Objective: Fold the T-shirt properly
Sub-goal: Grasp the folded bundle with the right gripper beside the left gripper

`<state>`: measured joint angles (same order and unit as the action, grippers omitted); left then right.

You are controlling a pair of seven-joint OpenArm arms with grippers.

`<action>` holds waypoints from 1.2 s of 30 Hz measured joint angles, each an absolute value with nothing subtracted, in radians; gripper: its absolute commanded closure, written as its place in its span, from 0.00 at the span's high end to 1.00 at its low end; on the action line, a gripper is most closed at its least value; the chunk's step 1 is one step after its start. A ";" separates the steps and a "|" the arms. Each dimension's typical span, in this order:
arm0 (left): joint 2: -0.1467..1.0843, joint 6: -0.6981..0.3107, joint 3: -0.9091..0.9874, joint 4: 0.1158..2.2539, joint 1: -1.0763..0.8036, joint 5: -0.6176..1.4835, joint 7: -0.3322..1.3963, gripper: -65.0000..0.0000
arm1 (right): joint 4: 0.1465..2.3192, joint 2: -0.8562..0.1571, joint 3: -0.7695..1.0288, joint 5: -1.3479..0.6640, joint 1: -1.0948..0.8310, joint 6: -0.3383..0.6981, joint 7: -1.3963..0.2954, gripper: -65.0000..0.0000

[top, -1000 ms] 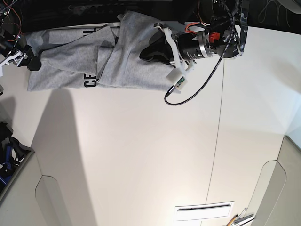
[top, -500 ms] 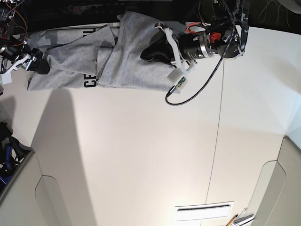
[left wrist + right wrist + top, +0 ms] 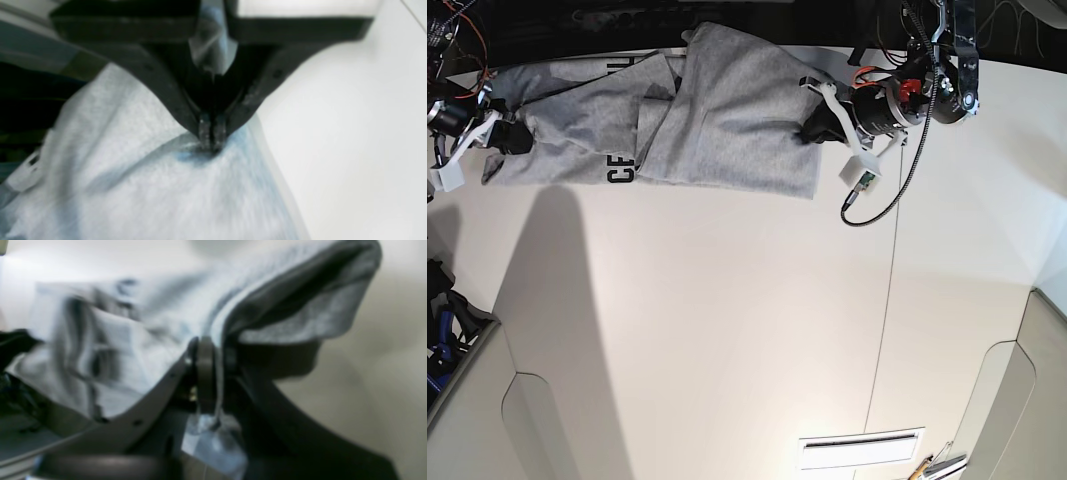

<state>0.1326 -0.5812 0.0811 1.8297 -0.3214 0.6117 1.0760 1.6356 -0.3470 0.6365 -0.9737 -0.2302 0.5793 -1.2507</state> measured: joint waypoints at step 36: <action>0.133 -0.567 0.082 1.758 -0.321 0.649 1.035 0.00 | 1.759 -0.020 -0.226 -0.444 -0.140 0.418 -0.925 0.00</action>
